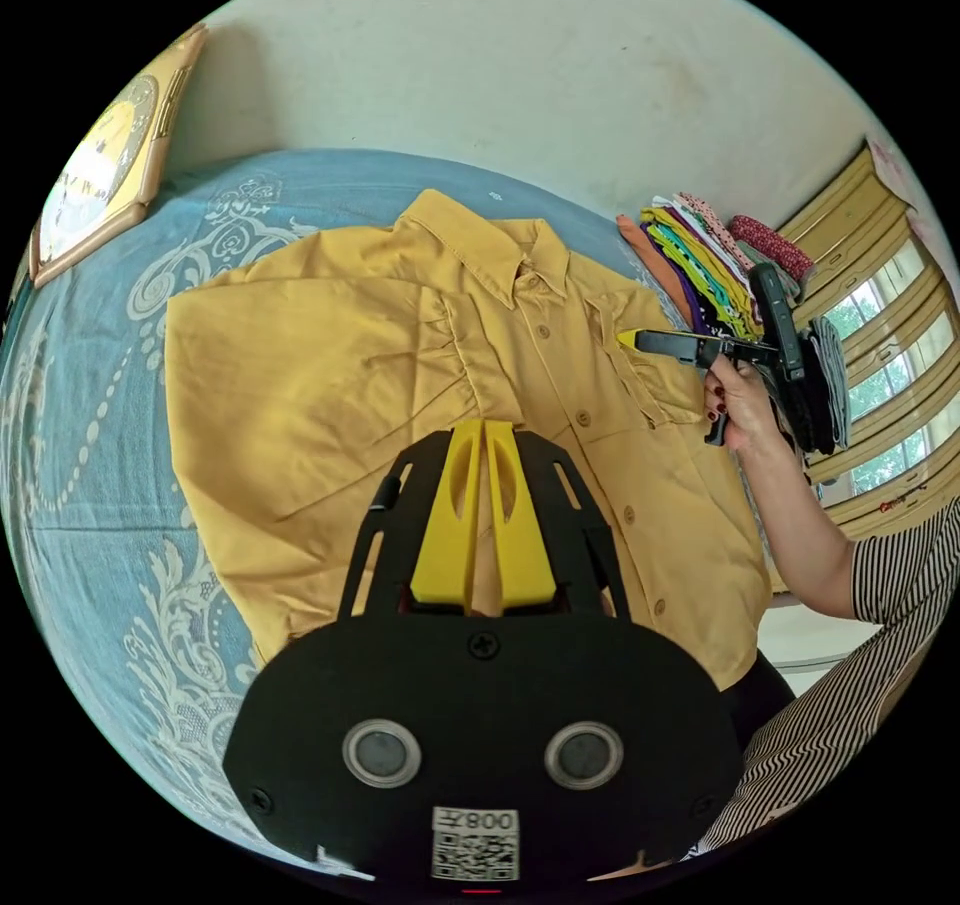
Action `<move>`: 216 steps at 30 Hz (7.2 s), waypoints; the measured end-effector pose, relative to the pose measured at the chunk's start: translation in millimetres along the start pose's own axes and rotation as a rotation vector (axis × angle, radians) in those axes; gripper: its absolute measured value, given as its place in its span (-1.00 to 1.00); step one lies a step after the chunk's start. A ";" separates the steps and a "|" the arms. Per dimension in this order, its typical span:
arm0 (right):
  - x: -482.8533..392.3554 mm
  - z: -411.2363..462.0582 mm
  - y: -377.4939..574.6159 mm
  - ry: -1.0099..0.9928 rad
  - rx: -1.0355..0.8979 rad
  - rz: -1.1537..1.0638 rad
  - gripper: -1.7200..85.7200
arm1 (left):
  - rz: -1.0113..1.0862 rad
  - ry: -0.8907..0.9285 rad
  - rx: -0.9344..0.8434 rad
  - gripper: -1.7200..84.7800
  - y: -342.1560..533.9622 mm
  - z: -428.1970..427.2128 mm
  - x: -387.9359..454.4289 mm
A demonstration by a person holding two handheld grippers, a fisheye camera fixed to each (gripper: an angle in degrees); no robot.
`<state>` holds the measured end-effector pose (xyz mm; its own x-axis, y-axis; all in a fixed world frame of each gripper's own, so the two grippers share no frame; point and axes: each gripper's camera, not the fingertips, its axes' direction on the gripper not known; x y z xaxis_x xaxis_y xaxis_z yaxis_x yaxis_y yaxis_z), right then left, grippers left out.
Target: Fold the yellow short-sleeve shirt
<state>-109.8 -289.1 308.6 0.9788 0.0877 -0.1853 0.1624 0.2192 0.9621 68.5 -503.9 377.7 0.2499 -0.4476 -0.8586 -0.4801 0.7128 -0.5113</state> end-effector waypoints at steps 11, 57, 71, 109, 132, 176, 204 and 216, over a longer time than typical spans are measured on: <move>10.7 -5.0 50.0 -0.023 -0.015 0.023 -0.96 | -0.036 0.007 -0.075 -0.95 -15.8 16.6 -1.0; -20.0 0.2 9.0 -0.088 0.009 -0.185 -0.96 | 0.056 0.038 -0.047 -0.95 -7.8 10.5 -0.3; 23.0 -95.4 133.0 -0.271 0.050 -0.108 -0.96 | -0.108 -0.055 0.050 -0.96 210.2 -159.4 -44.4; 193.5 -350.8 708.1 -0.448 -0.092 0.600 -0.88 | -0.651 0.312 -0.061 -0.66 762.5 -406.4 -52.4; 209.6 -392.8 725.2 -0.182 -0.145 0.582 -0.81 | -0.591 0.190 -0.256 -0.68 813.2 -479.0 -1.7; 259.7 -514.2 817.4 -0.383 -0.017 0.539 -0.95 | -0.589 0.417 -0.029 -0.93 915.6 -641.4 60.9; 264.4 -623.8 943.4 -0.461 0.081 0.420 -0.96 | -0.522 0.543 0.068 -0.93 996.2 -719.3 92.0; 274.4 -594.4 879.5 -0.509 0.088 0.424 -0.96 | -0.530 0.582 0.099 -0.93 915.3 -673.2 69.4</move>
<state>227.4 505.4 984.9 0.8934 -0.3254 0.3097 -0.2613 0.1845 0.9475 -919.6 -245.9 -125.1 -0.0685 -0.9316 -0.3571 -0.3363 0.3585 -0.8708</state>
